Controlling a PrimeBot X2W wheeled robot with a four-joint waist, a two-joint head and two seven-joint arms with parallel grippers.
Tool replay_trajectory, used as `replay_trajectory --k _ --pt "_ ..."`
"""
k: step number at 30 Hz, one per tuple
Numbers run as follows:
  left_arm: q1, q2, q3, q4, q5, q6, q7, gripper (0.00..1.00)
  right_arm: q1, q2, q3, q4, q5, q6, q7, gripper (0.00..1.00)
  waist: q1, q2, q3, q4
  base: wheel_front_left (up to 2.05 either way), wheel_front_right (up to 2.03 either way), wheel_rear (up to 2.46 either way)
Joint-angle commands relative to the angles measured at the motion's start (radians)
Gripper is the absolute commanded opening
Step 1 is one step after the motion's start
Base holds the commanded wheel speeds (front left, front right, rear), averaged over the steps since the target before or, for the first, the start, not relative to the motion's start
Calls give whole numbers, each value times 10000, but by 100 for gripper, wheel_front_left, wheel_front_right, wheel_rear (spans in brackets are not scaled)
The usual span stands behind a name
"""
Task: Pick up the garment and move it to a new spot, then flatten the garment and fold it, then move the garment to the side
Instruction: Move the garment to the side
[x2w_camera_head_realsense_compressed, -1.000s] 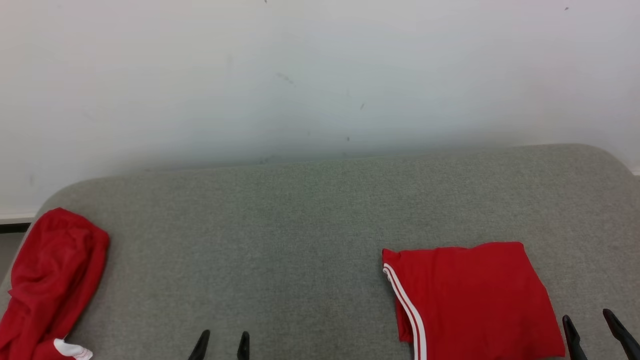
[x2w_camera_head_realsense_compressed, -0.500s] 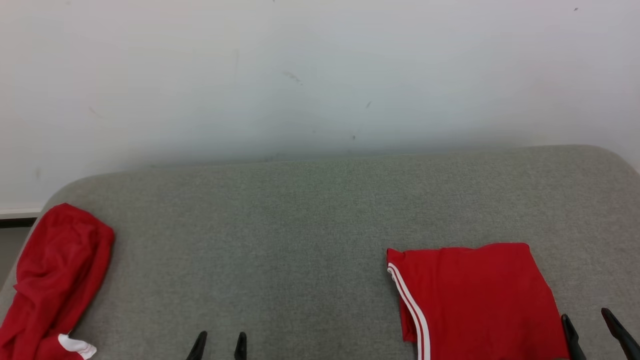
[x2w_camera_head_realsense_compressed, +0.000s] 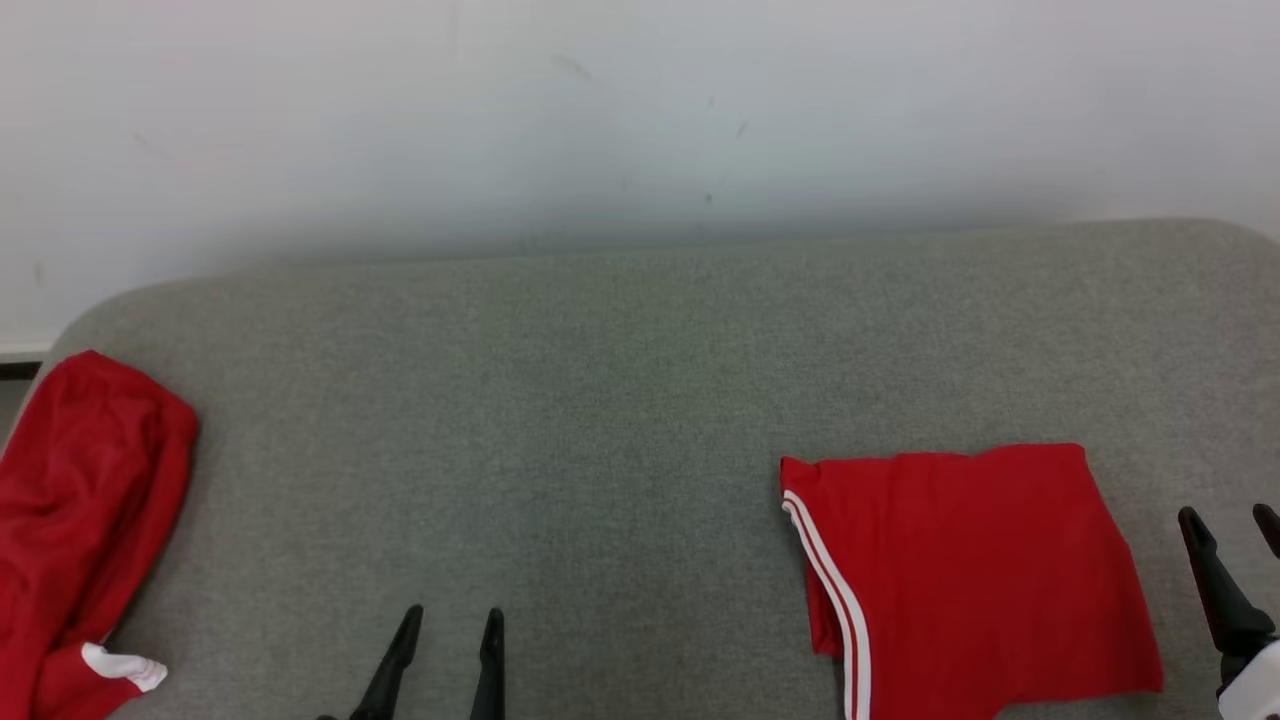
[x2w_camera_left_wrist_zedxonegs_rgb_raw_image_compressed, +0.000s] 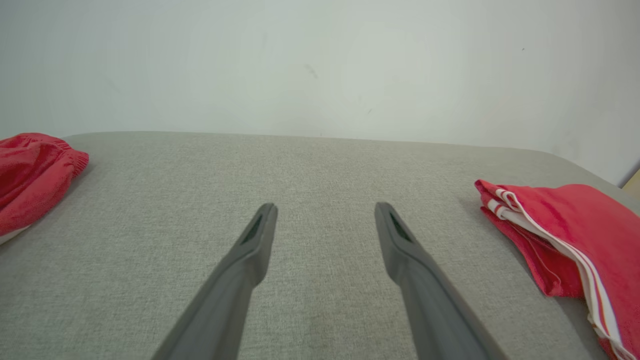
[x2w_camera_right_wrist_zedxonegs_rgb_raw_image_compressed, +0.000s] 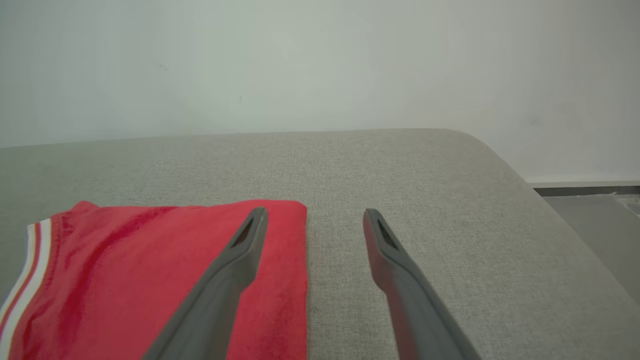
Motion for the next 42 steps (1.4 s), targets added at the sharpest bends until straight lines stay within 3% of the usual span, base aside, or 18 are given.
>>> replay_trajectory --k 1,8,14,22,23,24,28,33,42 --pt "-208 31 2 11 146 -29 -18 100 -291 -186 205 72 450 -23 362 100 0 -1 487 99 0 0 0" --pt "-847 33 -216 148 158 -30 -13 100 -1164 -1285 1554 562 2383 -23 3151 100 0 -1 1257 481 0 0 0" --pt "-1097 33 -450 221 115 85 -12 100 -1616 -1549 2148 1121 3113 -23 3573 100 0 -1 1562 756 0 0 0" --pt "-1290 33 -609 275 127 114 -11 100 -2134 -1124 3131 1602 4357 3 4324 100 0 -1 1791 941 0 0 0" --pt "-1303 33 -611 273 129 119 -11 100 -2205 -1061 3228 1503 4542 17 4279 16 0 -1 1806 947 0 0 0" --pt "-1327 33 -611 268 130 124 -11 100 -2261 -1028 3301 1451 4727 17 4260 0 0 -1 1819 948 0 0 0" --pt "-1410 33 -590 194 152 128 -11 100 -2602 -1271 3537 1218 5104 14 4000 0 0 -1 1886 810 0 0 0" --pt "-1493 33 -518 133 309 4 -11 100 -3317 -1609 3757 1429 4747 -14 3305 0 0 -1 2075 212 0 0 0" --pt "-2343 74 -633 214 929 -569 -10 100 -4987 -2198 3398 3665 3267 -23 1740 0 0 -1 3221 -674 0 0 0"
